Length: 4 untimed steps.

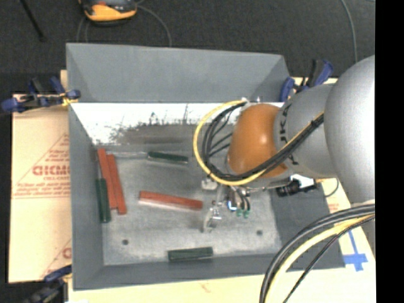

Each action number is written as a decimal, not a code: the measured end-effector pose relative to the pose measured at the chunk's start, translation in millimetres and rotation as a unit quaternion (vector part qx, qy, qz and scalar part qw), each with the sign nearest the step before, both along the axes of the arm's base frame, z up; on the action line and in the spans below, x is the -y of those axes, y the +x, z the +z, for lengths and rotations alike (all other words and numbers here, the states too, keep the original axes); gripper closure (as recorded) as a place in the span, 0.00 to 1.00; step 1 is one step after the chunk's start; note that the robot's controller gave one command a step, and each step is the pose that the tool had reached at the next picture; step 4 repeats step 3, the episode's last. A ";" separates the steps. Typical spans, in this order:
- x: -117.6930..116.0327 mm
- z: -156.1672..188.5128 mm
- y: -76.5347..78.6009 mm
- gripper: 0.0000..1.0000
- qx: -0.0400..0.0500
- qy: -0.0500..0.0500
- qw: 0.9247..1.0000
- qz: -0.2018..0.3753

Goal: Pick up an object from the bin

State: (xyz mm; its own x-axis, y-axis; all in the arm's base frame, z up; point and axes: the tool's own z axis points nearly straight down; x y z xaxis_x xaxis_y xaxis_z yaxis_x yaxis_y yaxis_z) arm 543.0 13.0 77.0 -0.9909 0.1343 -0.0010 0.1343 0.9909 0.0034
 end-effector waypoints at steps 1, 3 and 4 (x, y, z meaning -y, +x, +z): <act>-77.7 2.1 -4.7 1.00 -0.002 -0.004 0.988 0.152; -66.5 195.4 -8.7 1.00 0.002 -0.002 0.991 0.133; -66.5 195.4 -8.7 1.00 0.002 -0.002 0.991 0.133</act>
Offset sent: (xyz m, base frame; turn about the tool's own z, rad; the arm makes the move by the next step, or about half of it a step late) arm 0.0000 0.0000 0.0000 0.0000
